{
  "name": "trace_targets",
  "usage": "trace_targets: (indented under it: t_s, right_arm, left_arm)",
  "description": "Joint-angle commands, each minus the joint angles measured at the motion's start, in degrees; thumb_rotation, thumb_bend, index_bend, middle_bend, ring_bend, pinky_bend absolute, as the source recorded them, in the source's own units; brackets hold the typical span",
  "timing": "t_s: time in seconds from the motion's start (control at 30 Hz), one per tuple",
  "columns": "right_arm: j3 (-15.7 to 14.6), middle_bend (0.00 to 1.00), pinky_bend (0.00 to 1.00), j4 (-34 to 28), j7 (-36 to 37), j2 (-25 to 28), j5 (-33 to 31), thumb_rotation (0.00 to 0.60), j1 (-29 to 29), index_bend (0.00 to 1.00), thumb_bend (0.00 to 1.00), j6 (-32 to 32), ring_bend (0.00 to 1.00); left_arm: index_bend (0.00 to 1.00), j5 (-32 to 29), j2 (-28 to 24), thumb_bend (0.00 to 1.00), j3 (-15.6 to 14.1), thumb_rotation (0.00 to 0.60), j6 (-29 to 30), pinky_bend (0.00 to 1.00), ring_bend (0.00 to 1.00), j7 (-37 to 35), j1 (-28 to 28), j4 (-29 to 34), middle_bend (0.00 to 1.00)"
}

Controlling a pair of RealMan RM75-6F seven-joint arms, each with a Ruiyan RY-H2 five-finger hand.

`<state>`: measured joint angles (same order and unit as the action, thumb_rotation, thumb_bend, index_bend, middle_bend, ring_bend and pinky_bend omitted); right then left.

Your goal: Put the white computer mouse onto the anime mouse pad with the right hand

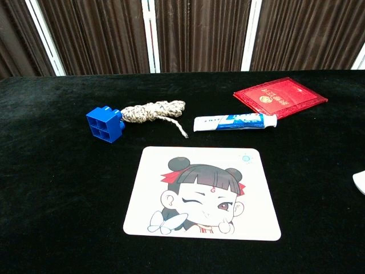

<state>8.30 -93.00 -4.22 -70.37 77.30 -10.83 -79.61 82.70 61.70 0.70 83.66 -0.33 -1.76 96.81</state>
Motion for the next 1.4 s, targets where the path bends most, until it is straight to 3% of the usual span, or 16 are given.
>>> trace_targets:
  t_s: [0.03,0.77,1.0,1.4]
  right_arm:
    - [-0.1,0.0,0.0,-0.1,-0.1,0.1,0.1,0.6,0.0,0.07,0.05,0.0,0.0]
    - [-2.0,0.0,0.0,-6.4,-4.6,4.1,-4.5,0.6,-0.3,0.08,0.05,5.9,0.0]
    - [-2.8,0.0,0.0,-10.9,-10.5,6.0,-11.9,0.6,-2.2,0.08,0.04,11.9,0.0]
    - [-2.7,0.0,0.0,-8.7,-18.7,2.8,-17.3,0.6,-4.8,0.08,0.04,12.2,0.0]
  left_arm:
    - [0.11,0.1,0.0,0.25,0.0,0.6,0.1,0.0,0.0,-0.1,0.0,0.0,0.0]
    - [0.11,0.1,-0.2,0.25,0.0,0.6,-0.2,0.0,0.0,0.0,0.0,0.2,0.0]
    - [0.11,0.1,-0.1,0.25,0.0,0.6,0.0,0.0,0.0,0.2,0.1,0.1,0.0]
    - [0.11,-0.1,0.1,0.25,0.1,0.6,0.2,0.0,0.0,0.9,0.2,0.3,0.0]
